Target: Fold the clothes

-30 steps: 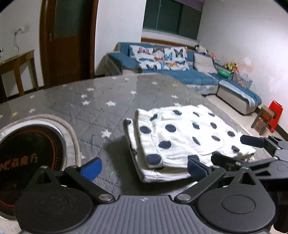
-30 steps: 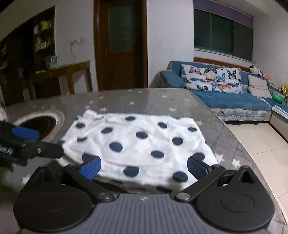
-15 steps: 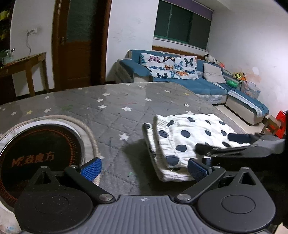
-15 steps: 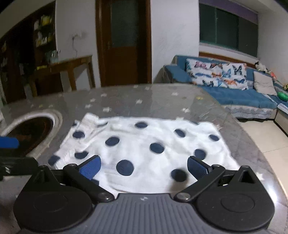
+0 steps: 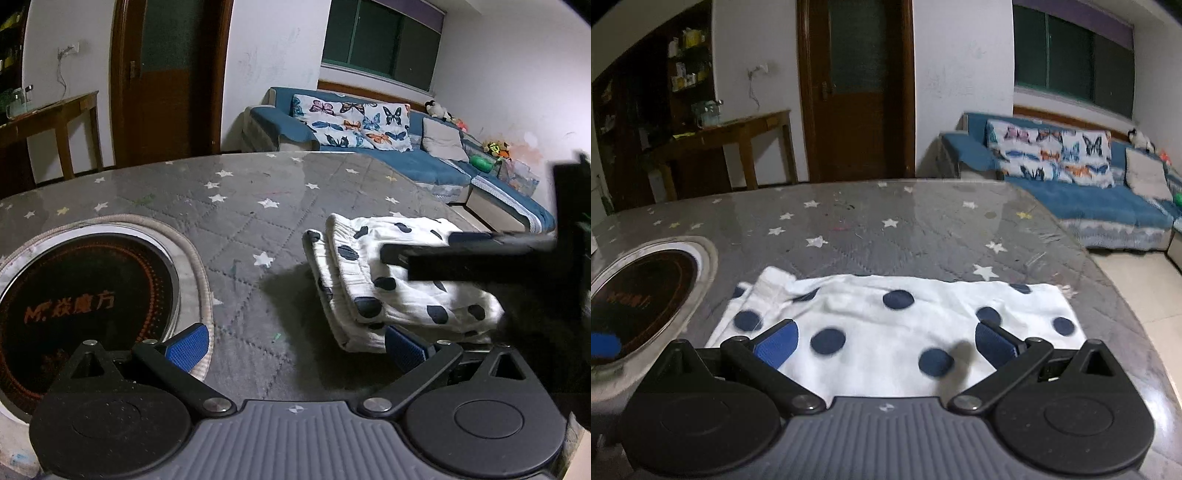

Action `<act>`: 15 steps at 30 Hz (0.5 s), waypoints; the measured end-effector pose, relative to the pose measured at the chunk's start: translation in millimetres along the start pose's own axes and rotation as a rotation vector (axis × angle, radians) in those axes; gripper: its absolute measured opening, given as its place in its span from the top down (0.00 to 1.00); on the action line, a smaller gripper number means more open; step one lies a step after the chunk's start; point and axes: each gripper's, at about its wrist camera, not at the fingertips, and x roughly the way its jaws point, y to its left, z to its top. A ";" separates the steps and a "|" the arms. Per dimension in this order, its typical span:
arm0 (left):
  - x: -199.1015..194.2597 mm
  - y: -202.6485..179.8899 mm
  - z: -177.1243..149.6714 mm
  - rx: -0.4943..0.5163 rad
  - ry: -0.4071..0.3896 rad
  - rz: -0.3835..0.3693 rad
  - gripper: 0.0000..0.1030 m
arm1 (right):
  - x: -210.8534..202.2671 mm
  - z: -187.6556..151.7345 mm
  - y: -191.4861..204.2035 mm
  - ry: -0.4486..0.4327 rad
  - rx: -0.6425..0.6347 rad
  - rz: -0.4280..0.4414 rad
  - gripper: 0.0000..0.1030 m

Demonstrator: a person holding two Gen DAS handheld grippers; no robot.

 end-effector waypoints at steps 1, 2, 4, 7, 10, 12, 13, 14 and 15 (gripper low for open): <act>0.5 -0.2 -0.2 0.002 0.002 -0.002 0.00 | 7.1 2.4 -0.7 0.019 0.011 0.004 0.00; 1.2 0.0 -0.4 0.003 0.004 -0.004 0.00 | 13.5 3.4 -1.4 0.040 0.022 0.010 0.00; 2.1 0.3 -0.6 0.003 0.010 -0.010 0.00 | 23.6 2.5 -2.0 0.063 0.041 0.019 0.00; 3.0 -0.7 -1.5 0.005 0.018 -0.015 0.00 | 18.7 1.5 -2.9 0.054 0.046 0.028 0.00; 2.6 -3.6 -2.7 0.009 0.024 -0.017 0.00 | 3.3 0.1 -5.2 0.037 0.045 0.032 0.00; 2.2 -5.9 -3.6 0.012 0.027 -0.018 0.00 | -9.1 -2.8 -4.3 0.022 0.029 0.016 0.00; 1.9 -7.2 -4.2 0.015 0.029 -0.018 0.00 | -15.3 -5.4 -2.9 0.013 0.018 0.008 0.00; 1.4 -8.6 -5.1 0.020 0.030 -0.020 0.00 | -21.5 -8.5 -1.8 0.005 0.009 0.003 0.00; 0.8 -10.1 -6.1 0.026 0.030 -0.022 0.00 | -27.5 -12.2 -1.1 -0.001 0.003 0.002 0.00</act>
